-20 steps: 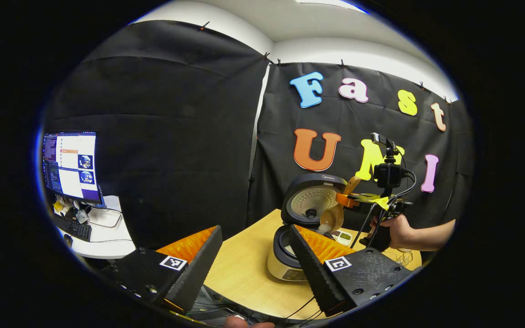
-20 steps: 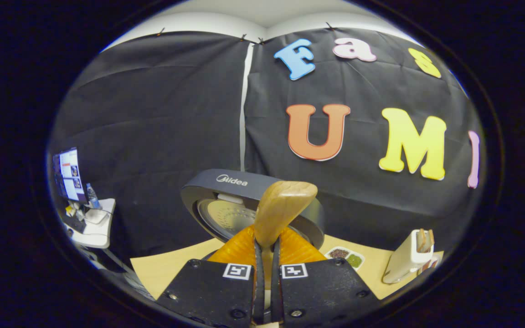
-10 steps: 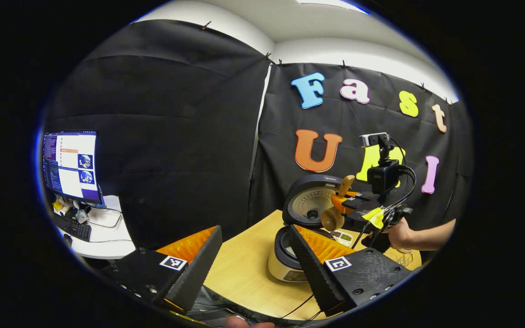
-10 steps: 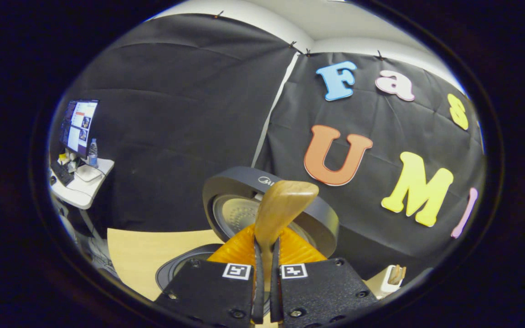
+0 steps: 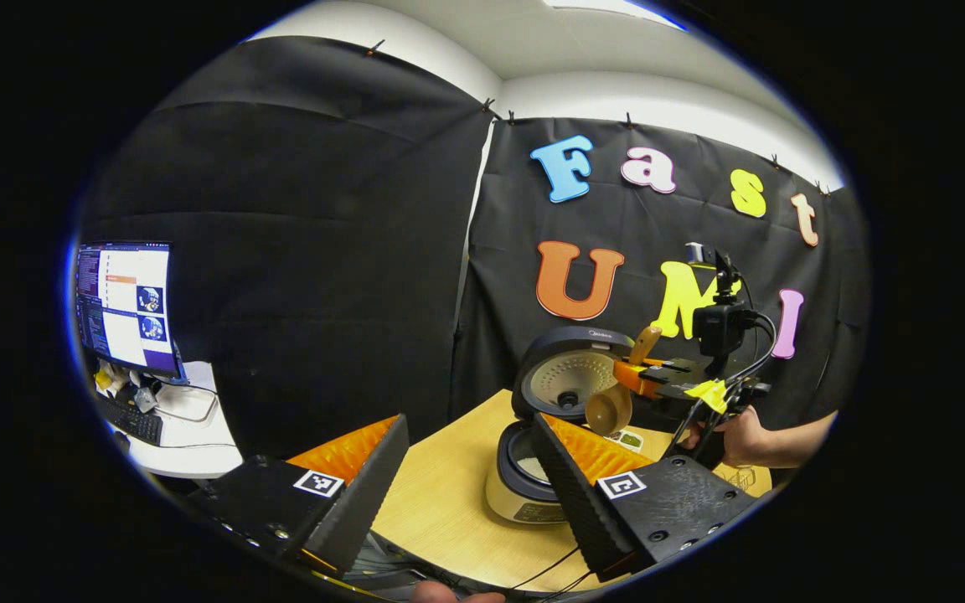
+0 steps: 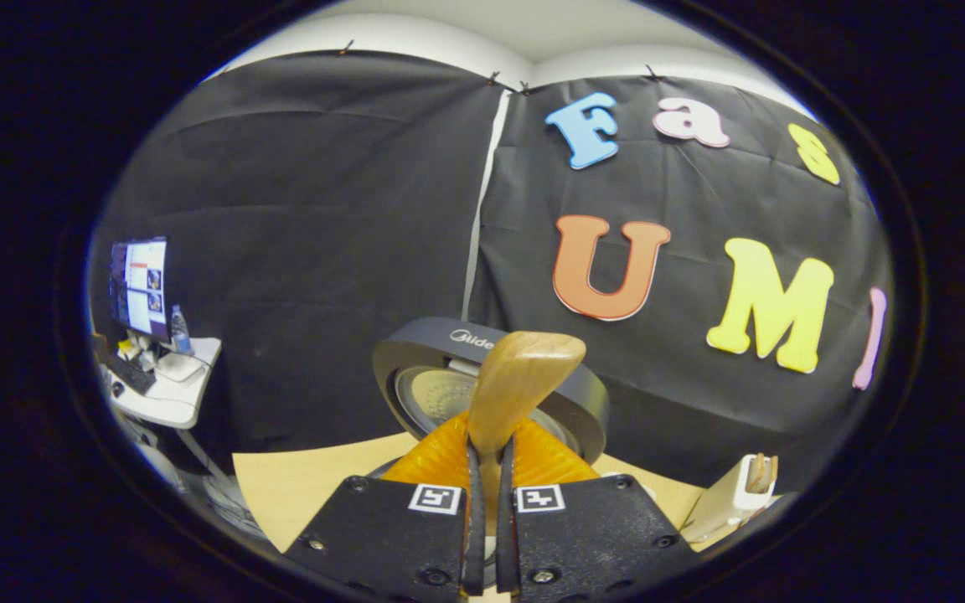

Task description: Close the left gripper, press the button to open the rice cooker; take a wooden spoon from the chopstick holder with the right hand, scoop a spoonful of rice and pour it into the rice cooker, then put the wooden spoon back into the chopstick holder.

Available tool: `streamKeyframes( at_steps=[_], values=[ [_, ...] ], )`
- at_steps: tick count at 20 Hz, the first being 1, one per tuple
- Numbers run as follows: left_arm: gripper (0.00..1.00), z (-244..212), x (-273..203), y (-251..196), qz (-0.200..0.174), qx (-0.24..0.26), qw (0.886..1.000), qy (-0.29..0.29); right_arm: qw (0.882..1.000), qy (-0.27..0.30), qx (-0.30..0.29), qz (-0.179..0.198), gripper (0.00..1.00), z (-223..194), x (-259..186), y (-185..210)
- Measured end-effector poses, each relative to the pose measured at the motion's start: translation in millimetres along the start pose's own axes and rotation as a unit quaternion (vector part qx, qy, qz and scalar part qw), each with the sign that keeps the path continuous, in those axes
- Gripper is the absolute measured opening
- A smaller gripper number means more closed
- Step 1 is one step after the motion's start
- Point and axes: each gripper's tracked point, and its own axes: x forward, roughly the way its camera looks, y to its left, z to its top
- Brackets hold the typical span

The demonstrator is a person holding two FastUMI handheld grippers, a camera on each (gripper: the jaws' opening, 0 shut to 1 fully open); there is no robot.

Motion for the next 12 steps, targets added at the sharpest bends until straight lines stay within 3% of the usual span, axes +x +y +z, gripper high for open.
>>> streamKeyframes(
  at_steps=[4,12],
  values=[
    [0.95,3,9,-25,-0.017,0.005,1.0,0.0,0.995,-0.011,0.098,0.0,0.11,18,-37,-32],
    [0.95,7,32,-104,-0.078,0.042,0.996,-0.003,0.96,-0.03,0.274,-0.054,0.11,15,-146,-160]
  ],
)
